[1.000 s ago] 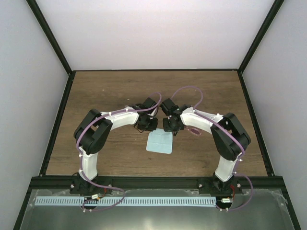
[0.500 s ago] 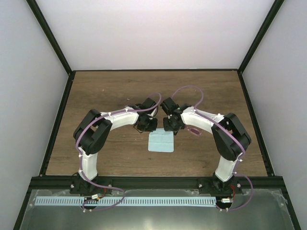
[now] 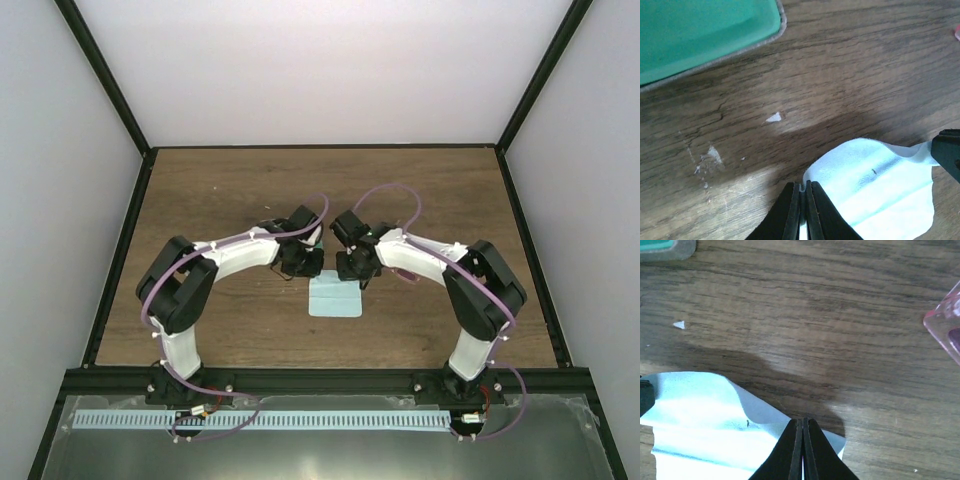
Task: Organize the sunglasses
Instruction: Fold the glasses cleaning cloth at the center of the board.
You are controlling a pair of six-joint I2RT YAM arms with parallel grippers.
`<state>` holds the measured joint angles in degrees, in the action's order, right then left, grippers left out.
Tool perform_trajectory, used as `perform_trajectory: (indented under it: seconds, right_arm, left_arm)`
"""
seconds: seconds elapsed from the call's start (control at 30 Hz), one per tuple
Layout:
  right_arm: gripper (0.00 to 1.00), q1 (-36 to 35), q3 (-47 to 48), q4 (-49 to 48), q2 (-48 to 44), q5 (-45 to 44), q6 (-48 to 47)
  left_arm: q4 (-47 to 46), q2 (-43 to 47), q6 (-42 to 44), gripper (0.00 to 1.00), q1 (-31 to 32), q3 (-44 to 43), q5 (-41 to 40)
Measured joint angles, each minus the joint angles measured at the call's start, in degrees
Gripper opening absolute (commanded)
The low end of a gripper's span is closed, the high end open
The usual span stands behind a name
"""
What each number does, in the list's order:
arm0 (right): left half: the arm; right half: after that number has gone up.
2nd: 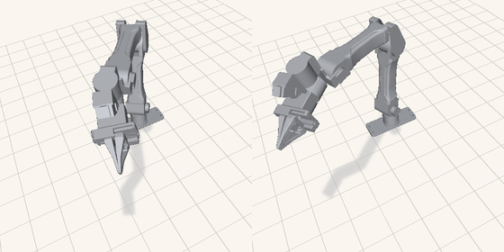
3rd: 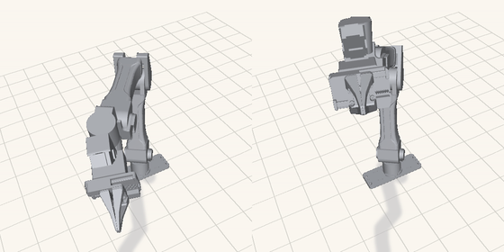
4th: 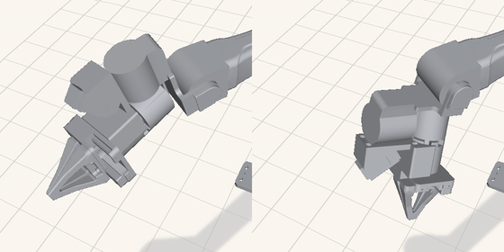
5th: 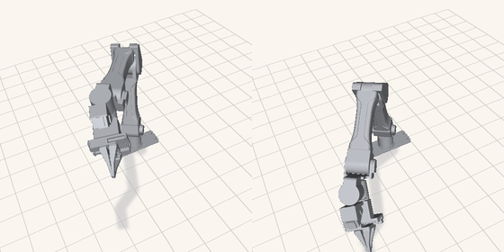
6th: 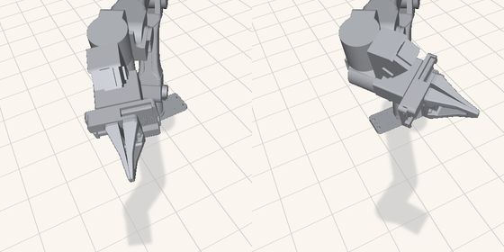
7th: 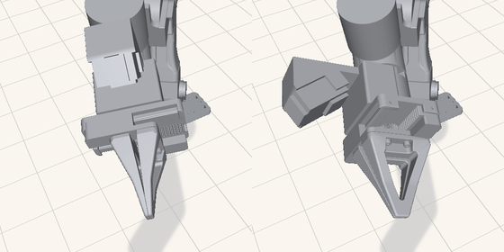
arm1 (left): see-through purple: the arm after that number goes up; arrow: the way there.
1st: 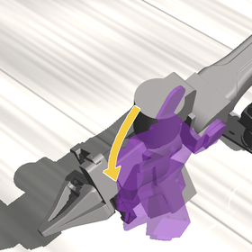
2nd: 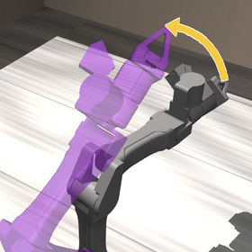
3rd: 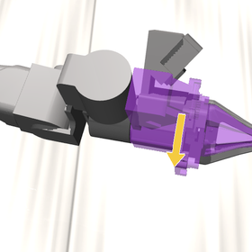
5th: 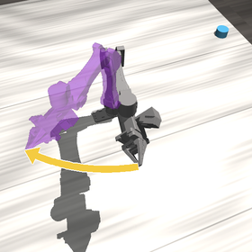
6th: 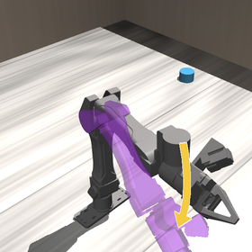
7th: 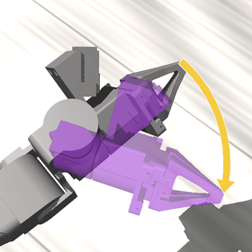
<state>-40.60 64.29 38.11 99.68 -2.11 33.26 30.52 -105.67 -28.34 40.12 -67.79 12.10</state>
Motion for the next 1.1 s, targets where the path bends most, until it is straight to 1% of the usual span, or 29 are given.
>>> perform_trajectory:
  seconds: [0.4, 0.83, 1.1]
  right_arm:
    - [0.01, -2.4, -2.0, 0.2, -2.3, 0.4, 2.7]
    - [0.01, -3.8, -2.6, 0.3, -2.7, 0.6, 4.1]
    - [0.01, -3.9, -3.1, 0.3, -3.2, 0.6, 4.1]
  left_arm:
    - [-0.6, 2.3, 0.0, 0.04, 0.0, 5.6, 0.0]
    - [-0.8, 4.9, 0.1, 0.04, 2.3, 5.9, 0.2]
    - [-0.8, 6.2, 0.1, 0.04, 3.1, 8.7, 0.2]
